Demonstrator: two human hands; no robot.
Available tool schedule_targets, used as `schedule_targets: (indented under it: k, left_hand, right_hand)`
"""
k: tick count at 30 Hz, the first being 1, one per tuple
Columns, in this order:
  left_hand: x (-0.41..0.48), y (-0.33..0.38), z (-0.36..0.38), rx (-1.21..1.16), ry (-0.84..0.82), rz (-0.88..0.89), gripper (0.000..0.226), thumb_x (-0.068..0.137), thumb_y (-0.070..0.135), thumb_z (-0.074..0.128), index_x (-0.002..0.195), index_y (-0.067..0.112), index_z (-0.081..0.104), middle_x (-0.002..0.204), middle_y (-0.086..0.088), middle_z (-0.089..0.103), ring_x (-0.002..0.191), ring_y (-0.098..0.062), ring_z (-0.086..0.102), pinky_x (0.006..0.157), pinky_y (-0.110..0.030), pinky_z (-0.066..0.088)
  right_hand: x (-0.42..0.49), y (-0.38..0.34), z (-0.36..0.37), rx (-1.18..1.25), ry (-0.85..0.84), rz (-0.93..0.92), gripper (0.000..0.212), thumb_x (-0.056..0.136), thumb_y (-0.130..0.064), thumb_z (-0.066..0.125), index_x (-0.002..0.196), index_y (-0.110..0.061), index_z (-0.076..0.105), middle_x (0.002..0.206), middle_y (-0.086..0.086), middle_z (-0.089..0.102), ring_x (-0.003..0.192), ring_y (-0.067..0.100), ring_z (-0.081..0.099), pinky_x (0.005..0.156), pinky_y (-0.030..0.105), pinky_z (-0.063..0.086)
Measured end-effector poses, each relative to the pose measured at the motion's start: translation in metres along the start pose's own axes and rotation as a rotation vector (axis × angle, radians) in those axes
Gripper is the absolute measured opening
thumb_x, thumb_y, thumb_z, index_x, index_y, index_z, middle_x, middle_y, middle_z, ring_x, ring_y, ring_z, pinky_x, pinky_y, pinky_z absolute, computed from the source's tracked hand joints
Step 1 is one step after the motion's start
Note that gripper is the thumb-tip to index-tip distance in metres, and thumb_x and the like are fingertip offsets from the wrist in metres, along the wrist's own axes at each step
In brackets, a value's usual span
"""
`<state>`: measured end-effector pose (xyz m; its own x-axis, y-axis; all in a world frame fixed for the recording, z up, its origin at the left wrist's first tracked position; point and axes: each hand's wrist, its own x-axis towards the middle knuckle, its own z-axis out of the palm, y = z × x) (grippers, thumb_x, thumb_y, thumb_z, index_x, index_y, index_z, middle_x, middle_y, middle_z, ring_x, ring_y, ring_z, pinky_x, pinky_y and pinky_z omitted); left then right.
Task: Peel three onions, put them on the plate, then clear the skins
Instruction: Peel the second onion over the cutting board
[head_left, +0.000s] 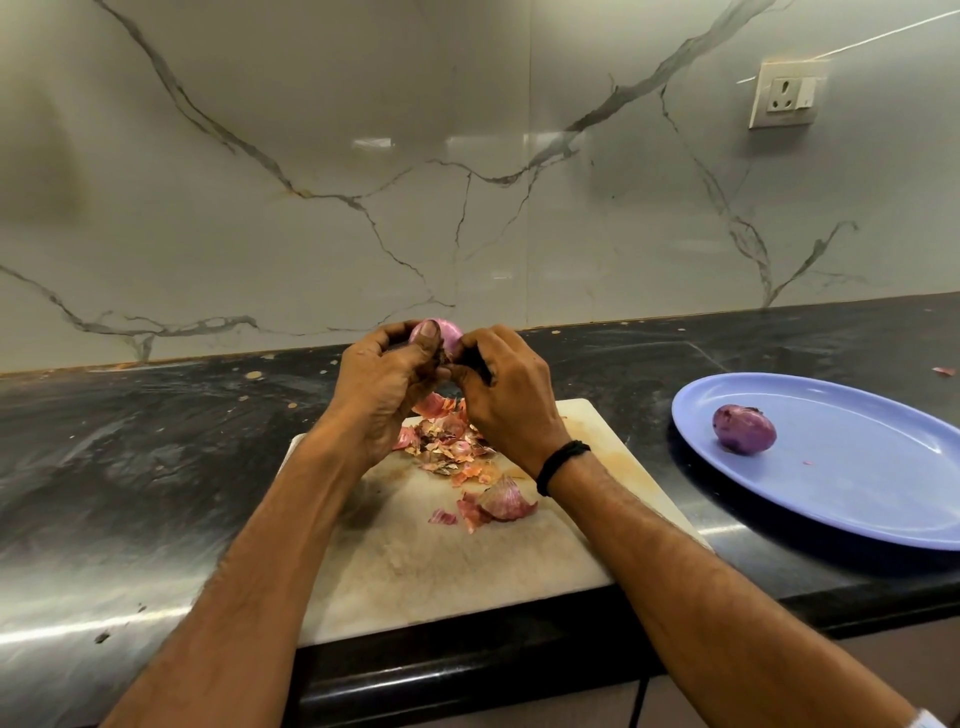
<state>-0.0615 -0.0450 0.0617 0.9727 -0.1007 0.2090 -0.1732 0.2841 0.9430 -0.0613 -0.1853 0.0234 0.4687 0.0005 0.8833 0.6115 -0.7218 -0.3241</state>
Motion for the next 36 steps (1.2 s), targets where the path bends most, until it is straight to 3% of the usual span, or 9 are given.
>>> schedule_targets:
  k: [4,8,11,15,20,24,29,36]
  left_hand:
    - [0.002,-0.001,0.001,-0.032,0.053,-0.044,0.028,0.094,0.025,0.065,0.115,0.007,0.065,0.109,-0.016,0.07,0.079,-0.017,0.071,0.064,-0.024,0.06]
    - [0.007,0.001,-0.002,-0.039,0.142,-0.064,0.029,0.093,0.033,0.065,0.107,0.007,0.067,0.103,-0.016,0.071,0.088,-0.026,0.071,0.06,-0.025,0.059]
    - [0.008,0.002,-0.004,-0.062,0.151,-0.074,0.032,0.092,0.035,0.066,0.107,0.007,0.067,0.109,-0.019,0.071,0.098,-0.032,0.072,0.061,-0.025,0.059]
    - [0.004,0.002,0.0,-0.067,0.102,-0.059,0.027,0.094,0.029,0.065,0.11,0.006,0.066,0.098,-0.014,0.073,0.076,-0.018,0.073,0.066,-0.026,0.06]
    - [0.0,0.001,0.002,-0.076,0.015,-0.061,0.033,0.093,0.021,0.067,0.121,0.003,0.061,0.11,-0.018,0.071,0.083,-0.017,0.072,0.081,-0.034,0.062]
    - [-0.002,0.002,0.003,-0.059,0.016,-0.044,0.021,0.094,0.019,0.067,0.112,0.01,0.059,0.114,-0.017,0.069,0.095,-0.023,0.072,0.08,-0.034,0.063]
    - [-0.003,0.003,0.002,-0.015,0.041,-0.032,0.033,0.09,0.022,0.069,0.118,0.009,0.057,0.113,-0.016,0.069,0.075,-0.015,0.071,0.072,-0.029,0.062]
    - [-0.004,0.004,0.001,0.022,0.023,-0.035,0.036,0.084,0.027,0.072,0.113,0.013,0.056,0.109,-0.016,0.069,0.074,-0.016,0.073,0.07,-0.028,0.063]
  right_hand:
    - [-0.001,0.0,0.0,-0.004,-0.025,-0.002,0.009,0.086,-0.003,0.067,0.093,-0.003,0.062,0.088,0.006,0.058,0.076,0.01,0.048,0.068,0.008,0.041]
    - [-0.001,-0.001,0.0,-0.004,-0.039,0.013,0.01,0.085,-0.004,0.068,0.09,-0.005,0.059,0.086,0.005,0.056,0.073,0.01,0.046,0.064,0.01,0.038]
    - [0.0,-0.002,-0.001,-0.006,-0.01,0.033,0.016,0.082,-0.001,0.069,0.092,-0.006,0.057,0.09,0.004,0.054,0.076,0.01,0.046,0.065,0.01,0.04]
    - [0.002,-0.004,-0.002,0.046,0.045,0.026,0.03,0.081,-0.004,0.072,0.109,-0.004,0.059,0.105,0.01,0.054,0.088,0.009,0.05,0.078,0.002,0.041]
    - [0.003,-0.002,-0.001,0.013,0.086,0.009,0.018,0.09,-0.003,0.064,0.108,-0.002,0.063,0.103,0.012,0.058,0.09,0.009,0.052,0.08,0.003,0.042]
    - [0.003,-0.001,-0.002,0.004,0.094,0.003,0.014,0.091,0.0,0.061,0.105,-0.001,0.065,0.1,0.012,0.06,0.088,0.01,0.052,0.079,0.002,0.042]
    - [0.003,-0.002,-0.002,0.036,0.009,-0.003,0.021,0.086,-0.002,0.068,0.106,0.0,0.063,0.103,0.013,0.059,0.09,0.01,0.054,0.082,0.001,0.041]
    - [0.001,-0.002,-0.002,0.014,-0.006,-0.02,0.024,0.087,-0.002,0.066,0.111,-0.002,0.062,0.104,0.012,0.06,0.091,0.012,0.054,0.083,0.0,0.04]
